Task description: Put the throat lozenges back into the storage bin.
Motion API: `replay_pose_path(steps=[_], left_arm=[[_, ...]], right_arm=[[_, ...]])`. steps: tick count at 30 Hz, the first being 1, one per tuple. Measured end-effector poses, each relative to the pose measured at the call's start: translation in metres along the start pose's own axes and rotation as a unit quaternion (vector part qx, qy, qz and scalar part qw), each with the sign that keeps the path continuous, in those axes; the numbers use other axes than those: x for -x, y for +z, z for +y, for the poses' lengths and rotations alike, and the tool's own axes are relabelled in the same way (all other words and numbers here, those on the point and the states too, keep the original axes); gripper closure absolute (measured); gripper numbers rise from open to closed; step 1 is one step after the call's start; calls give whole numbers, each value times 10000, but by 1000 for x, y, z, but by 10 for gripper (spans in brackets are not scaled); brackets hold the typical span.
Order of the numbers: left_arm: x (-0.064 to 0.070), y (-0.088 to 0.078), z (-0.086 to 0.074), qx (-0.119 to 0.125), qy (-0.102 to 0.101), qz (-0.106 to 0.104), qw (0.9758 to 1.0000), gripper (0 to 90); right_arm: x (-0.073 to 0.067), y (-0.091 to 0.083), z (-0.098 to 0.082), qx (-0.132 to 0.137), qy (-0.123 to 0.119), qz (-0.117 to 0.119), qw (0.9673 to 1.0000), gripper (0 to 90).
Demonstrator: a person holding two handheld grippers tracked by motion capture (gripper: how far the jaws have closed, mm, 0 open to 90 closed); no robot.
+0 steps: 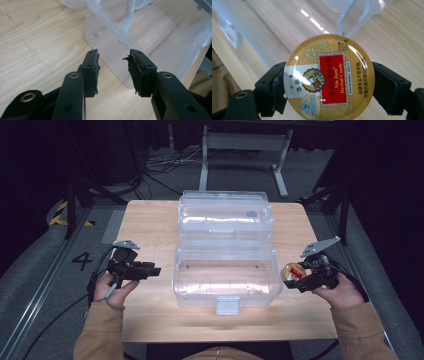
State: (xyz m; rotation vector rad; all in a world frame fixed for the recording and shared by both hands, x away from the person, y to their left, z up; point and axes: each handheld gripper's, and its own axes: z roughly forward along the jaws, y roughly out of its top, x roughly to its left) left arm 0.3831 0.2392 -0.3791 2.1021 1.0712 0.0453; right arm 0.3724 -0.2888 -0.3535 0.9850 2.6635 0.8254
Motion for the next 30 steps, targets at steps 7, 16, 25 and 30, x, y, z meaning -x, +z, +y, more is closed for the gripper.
replay_pose_path(steps=[7,16,25,30], left_arm=[[-1,0,0,-2,-19,-3,10000,601],[-2,0,-1,-7,-12,-4,10000,601],[-2,2,0,-30,-16,-9,10000,601],[-2,2,-1,-42,-18,-7,10000,601]], right_arm=[[-6,3,11,60,-69,111,9999,202],[-13,8,23,209,-123,272,9993,202],[-18,11,30,241,-155,302,9991,202],[-24,20,36,199,-233,363,9989,202]])
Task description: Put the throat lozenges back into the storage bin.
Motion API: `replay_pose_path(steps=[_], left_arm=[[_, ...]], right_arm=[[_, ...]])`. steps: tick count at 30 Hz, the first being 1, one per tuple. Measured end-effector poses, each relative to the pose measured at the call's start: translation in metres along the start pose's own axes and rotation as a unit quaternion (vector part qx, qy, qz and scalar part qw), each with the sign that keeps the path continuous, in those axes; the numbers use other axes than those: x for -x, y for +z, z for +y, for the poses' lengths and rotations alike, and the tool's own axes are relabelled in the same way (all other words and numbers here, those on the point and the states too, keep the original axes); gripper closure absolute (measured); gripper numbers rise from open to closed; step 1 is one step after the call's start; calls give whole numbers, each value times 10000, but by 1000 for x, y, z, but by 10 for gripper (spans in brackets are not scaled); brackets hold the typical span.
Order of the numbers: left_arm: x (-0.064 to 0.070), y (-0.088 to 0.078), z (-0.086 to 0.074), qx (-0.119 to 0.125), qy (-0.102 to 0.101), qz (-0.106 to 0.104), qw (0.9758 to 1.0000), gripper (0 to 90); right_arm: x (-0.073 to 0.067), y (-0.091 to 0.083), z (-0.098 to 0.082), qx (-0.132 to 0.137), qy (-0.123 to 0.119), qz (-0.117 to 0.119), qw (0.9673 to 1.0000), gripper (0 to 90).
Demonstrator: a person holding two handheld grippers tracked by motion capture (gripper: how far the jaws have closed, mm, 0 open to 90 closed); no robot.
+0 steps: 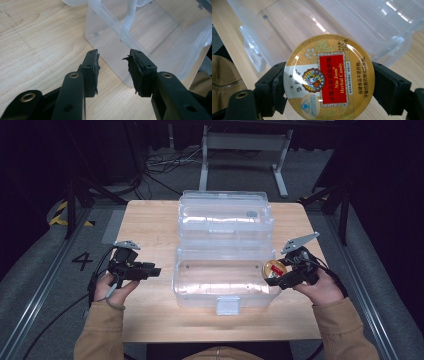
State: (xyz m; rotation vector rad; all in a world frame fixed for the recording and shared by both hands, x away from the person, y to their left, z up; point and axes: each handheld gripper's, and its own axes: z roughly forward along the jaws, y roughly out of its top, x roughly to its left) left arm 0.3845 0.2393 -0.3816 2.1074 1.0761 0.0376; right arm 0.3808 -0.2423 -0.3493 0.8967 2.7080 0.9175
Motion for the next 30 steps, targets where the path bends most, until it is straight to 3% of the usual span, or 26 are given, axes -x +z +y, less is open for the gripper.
replay_pose_path(steps=[16,25,30], left_arm=[[-1,0,-1,1,-37,-16,10000,601],[-2,0,-1,-24,-32,-18,10000,601],[-2,0,-1,-16,-43,-9,10000,601]], right_arm=[[-6,35,10,-469,220,11,9987,203],[-8,53,13,-696,262,-93,9972,203],[-10,62,14,-842,288,-261,9957,203]])
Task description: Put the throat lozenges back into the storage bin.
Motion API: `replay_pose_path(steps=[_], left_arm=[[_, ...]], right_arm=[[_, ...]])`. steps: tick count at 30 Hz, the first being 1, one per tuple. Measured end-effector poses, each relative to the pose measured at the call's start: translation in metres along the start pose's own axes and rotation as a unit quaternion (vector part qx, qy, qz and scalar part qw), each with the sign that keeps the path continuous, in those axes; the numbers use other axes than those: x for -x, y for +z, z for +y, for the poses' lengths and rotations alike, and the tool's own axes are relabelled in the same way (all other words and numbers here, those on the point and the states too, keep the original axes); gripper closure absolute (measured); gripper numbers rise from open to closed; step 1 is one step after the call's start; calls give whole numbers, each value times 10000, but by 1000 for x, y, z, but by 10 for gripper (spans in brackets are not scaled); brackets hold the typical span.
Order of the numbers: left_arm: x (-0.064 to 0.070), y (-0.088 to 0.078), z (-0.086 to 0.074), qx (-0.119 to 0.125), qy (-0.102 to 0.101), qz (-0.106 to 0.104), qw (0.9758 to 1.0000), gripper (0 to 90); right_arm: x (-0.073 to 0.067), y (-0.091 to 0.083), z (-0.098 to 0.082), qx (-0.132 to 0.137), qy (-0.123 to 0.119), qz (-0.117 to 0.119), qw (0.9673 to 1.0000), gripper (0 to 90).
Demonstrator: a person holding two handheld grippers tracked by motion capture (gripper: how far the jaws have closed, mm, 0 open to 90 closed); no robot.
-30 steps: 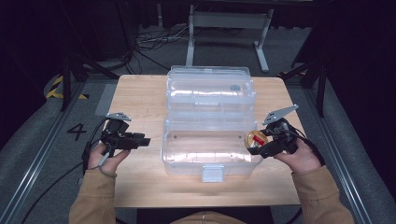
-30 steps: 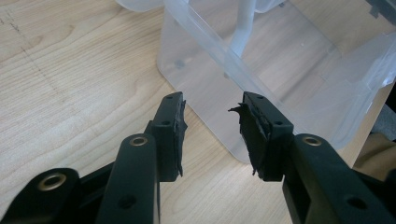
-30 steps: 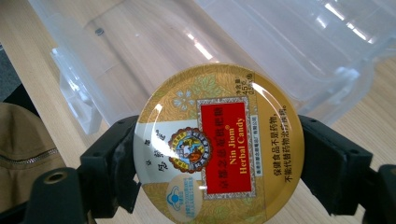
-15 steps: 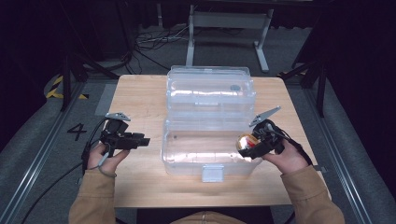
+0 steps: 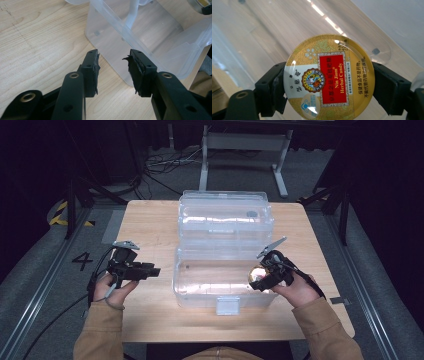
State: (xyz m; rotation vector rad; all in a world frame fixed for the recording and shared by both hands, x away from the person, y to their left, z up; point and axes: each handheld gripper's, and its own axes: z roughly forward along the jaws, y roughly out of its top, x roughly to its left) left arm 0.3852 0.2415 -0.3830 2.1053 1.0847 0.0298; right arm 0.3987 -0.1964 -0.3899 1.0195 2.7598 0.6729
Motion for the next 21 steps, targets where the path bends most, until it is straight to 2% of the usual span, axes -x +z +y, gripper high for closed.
replay_pose_path(steps=[2,6,10,21], left_arm=[[0,0,0,3,-11,-3,10000,601],[0,1,0,-26,0,-5,10000,601],[0,1,0,-32,0,-1,10000,601],[-1,1,0,-32,8,-4,10000,601]], right_arm=[[-1,3,0,-67,-1,-132,9999,203],[-1,8,1,-131,32,-189,9997,203],[-2,14,2,-260,61,-363,9990,203],[0,23,2,-485,146,-476,9976,203]])
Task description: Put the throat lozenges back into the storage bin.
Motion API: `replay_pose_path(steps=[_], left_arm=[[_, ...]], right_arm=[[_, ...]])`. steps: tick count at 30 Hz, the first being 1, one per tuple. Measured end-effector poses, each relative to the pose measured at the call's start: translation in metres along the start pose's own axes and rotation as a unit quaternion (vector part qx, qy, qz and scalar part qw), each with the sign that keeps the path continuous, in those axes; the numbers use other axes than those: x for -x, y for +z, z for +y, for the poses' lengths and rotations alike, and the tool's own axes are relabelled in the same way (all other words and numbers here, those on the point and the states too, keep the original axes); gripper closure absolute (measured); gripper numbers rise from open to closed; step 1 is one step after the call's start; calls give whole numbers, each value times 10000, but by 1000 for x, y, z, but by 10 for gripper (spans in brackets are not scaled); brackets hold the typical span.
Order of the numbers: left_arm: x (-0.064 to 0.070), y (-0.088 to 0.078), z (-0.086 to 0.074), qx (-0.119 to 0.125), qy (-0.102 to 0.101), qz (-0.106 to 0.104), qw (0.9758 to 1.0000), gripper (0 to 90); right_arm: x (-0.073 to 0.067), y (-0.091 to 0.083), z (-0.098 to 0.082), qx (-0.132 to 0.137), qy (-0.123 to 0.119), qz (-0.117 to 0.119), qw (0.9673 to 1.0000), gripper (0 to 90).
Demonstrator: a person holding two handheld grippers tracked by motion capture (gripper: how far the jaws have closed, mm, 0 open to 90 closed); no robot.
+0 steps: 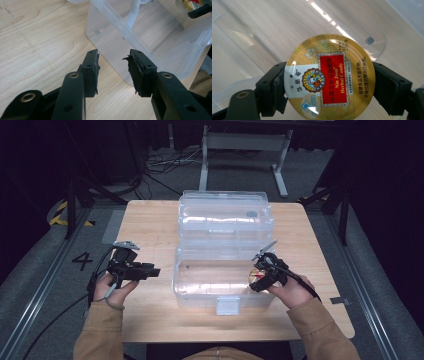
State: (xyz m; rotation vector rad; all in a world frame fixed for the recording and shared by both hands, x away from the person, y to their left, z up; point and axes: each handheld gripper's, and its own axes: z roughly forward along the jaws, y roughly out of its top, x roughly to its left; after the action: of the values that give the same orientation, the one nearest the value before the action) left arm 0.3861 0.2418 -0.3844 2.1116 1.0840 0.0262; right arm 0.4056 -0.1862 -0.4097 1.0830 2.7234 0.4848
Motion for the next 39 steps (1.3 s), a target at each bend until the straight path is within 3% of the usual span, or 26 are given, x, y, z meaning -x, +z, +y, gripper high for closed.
replay_pose_path(steps=[19,24,32,39], left_arm=[[-1,0,-1,-11,-57,-9,10000,600],[-2,0,-1,-16,-53,-10,10000,600],[-2,0,-1,-16,-73,-11,10000,600],[-3,0,-1,-19,-80,-26,10000,600]], right_arm=[[-3,10,2,-290,-8,-133,9995,203],[-7,12,3,-363,40,-332,9988,202],[-9,14,3,-407,-95,-478,9980,203],[-9,14,3,-431,-120,-465,9979,203]])
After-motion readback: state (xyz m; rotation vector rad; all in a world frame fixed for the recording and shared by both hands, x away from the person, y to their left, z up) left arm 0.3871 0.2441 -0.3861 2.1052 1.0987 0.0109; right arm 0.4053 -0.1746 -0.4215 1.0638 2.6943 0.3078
